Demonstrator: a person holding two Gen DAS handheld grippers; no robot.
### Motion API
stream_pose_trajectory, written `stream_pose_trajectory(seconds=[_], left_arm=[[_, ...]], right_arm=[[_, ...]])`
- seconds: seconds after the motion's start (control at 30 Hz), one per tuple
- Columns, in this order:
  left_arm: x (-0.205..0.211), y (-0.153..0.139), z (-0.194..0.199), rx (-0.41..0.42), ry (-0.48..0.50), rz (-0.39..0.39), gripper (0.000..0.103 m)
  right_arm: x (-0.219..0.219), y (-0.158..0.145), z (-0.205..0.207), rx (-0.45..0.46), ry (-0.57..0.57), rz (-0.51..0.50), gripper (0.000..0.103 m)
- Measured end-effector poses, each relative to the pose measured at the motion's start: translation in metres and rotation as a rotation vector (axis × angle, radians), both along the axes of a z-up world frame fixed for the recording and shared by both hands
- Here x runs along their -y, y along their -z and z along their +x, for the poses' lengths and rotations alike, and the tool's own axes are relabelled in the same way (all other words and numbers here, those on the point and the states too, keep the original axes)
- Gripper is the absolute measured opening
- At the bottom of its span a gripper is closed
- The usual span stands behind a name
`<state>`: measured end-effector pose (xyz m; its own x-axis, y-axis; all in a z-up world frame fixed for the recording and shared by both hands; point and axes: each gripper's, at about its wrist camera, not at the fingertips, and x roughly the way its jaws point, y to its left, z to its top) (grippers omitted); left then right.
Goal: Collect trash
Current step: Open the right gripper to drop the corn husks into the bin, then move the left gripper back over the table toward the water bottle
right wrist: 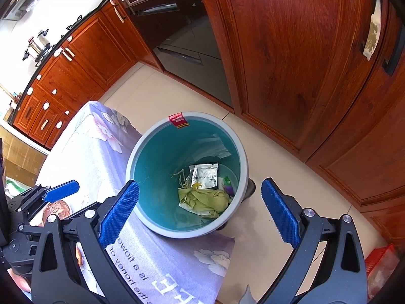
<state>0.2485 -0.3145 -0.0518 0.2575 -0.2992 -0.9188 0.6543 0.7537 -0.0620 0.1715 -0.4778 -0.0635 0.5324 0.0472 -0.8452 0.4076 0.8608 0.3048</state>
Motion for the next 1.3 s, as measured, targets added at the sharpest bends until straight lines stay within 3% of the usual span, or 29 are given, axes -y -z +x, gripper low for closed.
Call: stream_pose_trajectory(seconds=[0.37, 0.63, 1.0, 1.3], left_arm=[[-0.059, -0.037, -0.033, 0.083, -0.035, -0.032, 0.082], [-0.127, -0.054, -0.062, 0.124, -0.099, -0.064, 0.088], [-0.228, -0.042, -0.098, 0.114, -0.211, -0.093, 0.095], [-0.268, -0.011, -0.145, 0.092, -0.133, -0.032, 0.096]], right_arm=[[-0.050, -0.031, -0.019, 0.050, -0.090, -0.031, 0.093], [-0.105, -0.050, -0.034, 0.058, -0.187, -0.071, 0.093], [-0.186, -0.048, -0.056, 0.003, -0.358, -0.118, 0.093], [-0.230, -0.027, -0.068, -0.056, -0.434, -0.101, 0.093]])
